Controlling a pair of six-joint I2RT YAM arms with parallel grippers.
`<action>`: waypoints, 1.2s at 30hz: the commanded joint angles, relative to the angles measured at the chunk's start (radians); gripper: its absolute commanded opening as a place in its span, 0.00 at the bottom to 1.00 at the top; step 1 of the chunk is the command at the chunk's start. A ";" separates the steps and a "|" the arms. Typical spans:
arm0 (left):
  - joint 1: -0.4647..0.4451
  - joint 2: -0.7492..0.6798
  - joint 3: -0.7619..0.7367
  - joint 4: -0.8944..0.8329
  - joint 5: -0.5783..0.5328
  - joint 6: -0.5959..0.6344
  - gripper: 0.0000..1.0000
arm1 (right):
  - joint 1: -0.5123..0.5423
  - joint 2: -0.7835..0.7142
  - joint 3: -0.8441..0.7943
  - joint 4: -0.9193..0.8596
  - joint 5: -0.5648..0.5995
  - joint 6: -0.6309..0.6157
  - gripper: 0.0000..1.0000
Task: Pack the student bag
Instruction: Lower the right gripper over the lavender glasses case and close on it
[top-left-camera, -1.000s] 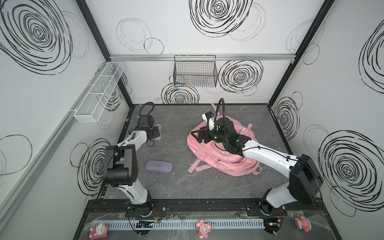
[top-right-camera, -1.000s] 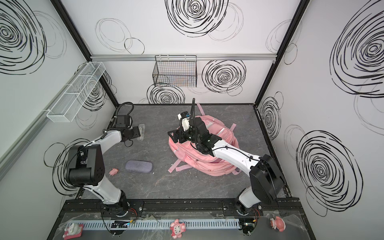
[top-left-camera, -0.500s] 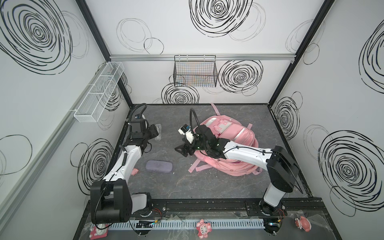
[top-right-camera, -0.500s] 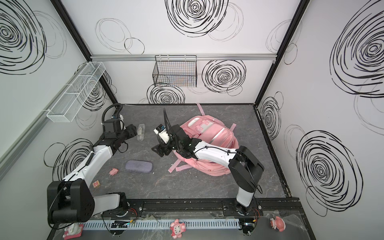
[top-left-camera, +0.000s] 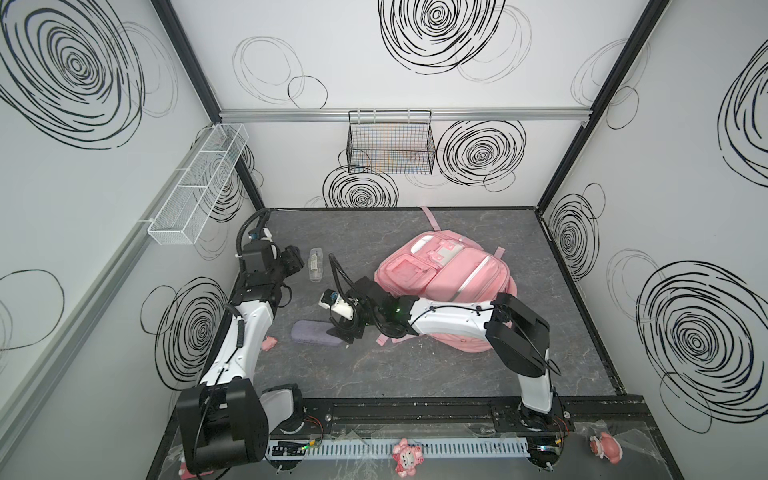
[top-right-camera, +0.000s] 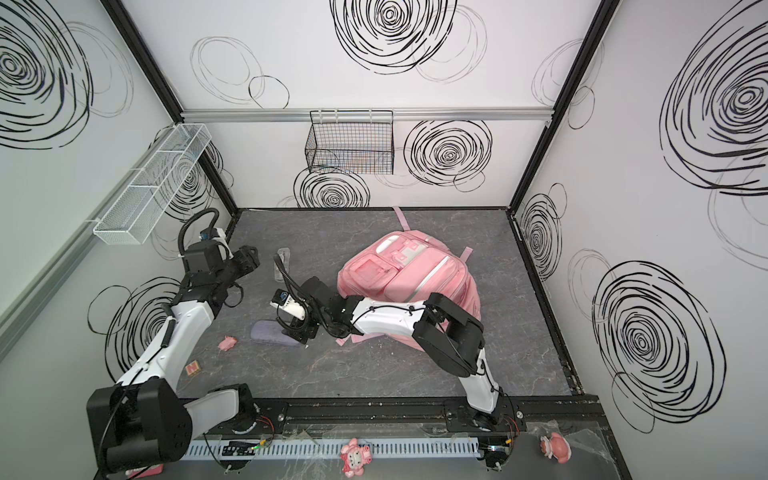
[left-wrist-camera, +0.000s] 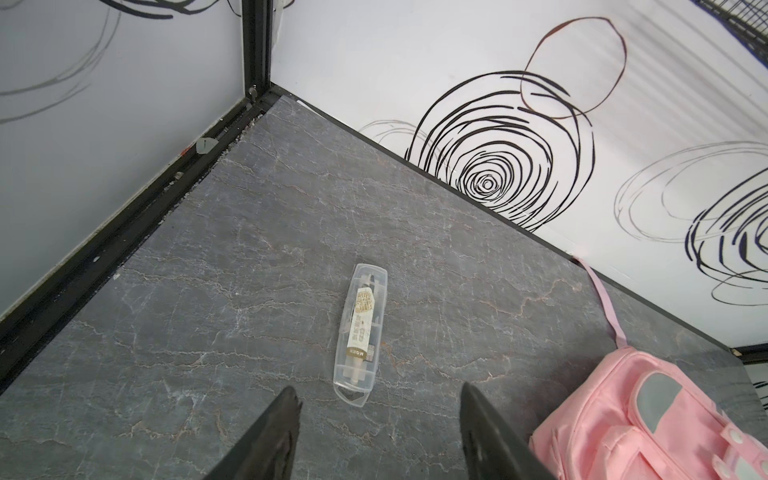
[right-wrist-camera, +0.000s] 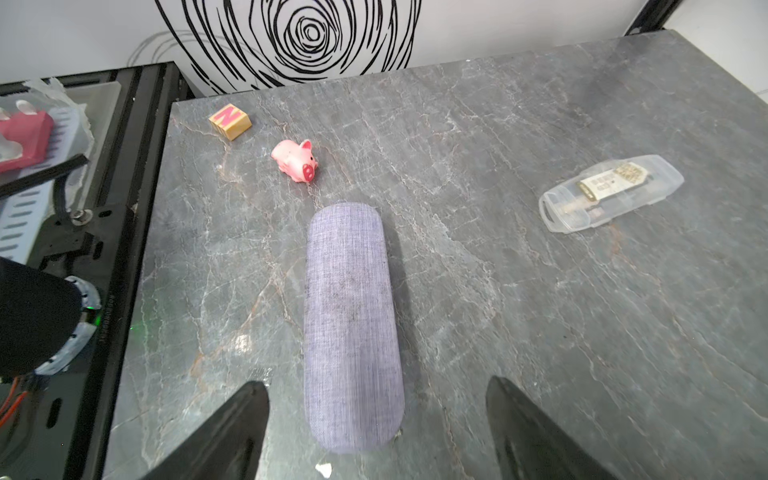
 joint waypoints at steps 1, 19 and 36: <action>0.014 -0.005 -0.013 0.050 0.046 -0.015 0.64 | 0.024 0.051 0.092 -0.048 -0.007 -0.072 0.87; 0.038 -0.058 -0.034 0.080 0.103 -0.066 0.65 | 0.046 0.310 0.381 -0.191 -0.011 -0.131 0.93; 0.046 -0.055 -0.042 0.100 0.150 -0.086 0.65 | 0.065 0.463 0.502 -0.277 -0.057 -0.135 0.90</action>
